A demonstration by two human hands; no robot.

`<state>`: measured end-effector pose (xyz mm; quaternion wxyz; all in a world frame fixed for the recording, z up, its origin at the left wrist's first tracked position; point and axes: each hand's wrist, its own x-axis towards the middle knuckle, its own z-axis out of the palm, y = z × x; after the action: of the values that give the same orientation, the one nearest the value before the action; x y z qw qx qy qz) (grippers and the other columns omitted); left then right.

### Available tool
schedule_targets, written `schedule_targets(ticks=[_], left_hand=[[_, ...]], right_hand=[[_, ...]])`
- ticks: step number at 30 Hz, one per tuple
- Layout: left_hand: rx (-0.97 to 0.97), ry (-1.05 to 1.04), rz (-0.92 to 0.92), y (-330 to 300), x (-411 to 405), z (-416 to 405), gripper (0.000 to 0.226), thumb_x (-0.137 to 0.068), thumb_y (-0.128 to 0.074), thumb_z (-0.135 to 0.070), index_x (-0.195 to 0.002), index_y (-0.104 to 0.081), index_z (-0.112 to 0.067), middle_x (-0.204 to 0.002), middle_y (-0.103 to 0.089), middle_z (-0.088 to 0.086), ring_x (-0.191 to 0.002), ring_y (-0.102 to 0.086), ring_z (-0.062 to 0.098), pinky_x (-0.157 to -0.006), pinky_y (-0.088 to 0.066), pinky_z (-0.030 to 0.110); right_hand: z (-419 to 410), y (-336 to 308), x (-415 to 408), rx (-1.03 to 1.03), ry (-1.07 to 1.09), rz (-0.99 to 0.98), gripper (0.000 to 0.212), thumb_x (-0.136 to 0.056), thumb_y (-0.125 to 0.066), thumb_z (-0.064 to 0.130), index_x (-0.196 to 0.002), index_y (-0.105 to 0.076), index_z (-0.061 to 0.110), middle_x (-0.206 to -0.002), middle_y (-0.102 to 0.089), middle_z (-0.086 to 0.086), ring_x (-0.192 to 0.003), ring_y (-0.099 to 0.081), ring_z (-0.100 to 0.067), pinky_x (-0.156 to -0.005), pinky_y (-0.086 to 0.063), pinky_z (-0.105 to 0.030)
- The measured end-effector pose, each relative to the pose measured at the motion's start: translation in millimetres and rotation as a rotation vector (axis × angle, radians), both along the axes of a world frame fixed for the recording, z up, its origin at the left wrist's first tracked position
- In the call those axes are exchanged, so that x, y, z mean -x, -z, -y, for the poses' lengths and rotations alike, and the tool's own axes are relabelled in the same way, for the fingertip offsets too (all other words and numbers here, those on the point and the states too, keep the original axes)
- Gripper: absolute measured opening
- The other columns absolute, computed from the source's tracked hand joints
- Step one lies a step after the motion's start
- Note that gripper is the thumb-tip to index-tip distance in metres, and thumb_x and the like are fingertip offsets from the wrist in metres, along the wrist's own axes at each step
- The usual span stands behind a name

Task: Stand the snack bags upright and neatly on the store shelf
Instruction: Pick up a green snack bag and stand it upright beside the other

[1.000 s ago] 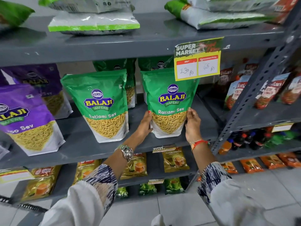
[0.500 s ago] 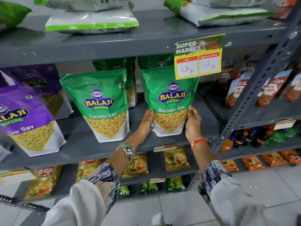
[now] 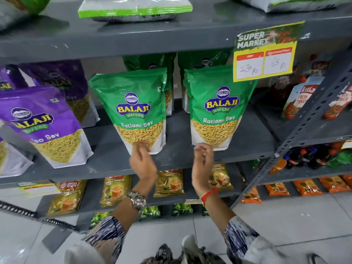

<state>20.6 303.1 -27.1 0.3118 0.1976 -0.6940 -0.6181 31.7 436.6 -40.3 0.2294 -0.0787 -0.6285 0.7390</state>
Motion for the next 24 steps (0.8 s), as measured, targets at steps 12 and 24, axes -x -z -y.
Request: schedule_targets(ticks=[12, 24], left_hand=[[-0.509, 0.335, 0.215, -15, 47, 103, 0.051, -0.093, -0.025, -0.052, -0.135, -0.04, -0.026, -0.141, -0.049, 0.004, -0.128, -0.048, 0.024, -0.11, -0.035, 0.043], [-0.416, 0.484, 0.2, -3, 32, 82, 0.027, -0.093, -0.033, -0.045, -0.116, -0.042, -0.032, -0.124, -0.055, -0.003, -0.111, -0.054, 0.016, -0.097, -0.043, 0.039]], right_hand=[[75, -32, 70, 0.032, -0.506, 0.31, 0.051, -0.093, -0.043, 0.043, -0.138, -0.034, 0.021, -0.144, -0.043, -0.009, -0.134, -0.04, -0.024, -0.112, -0.031, -0.037], [61, -21, 44, 0.024, -0.374, 0.196, 0.035, -0.094, -0.045, 0.034, -0.125, -0.041, 0.017, -0.133, -0.049, -0.012, -0.124, -0.047, -0.025, -0.105, -0.036, -0.037]])
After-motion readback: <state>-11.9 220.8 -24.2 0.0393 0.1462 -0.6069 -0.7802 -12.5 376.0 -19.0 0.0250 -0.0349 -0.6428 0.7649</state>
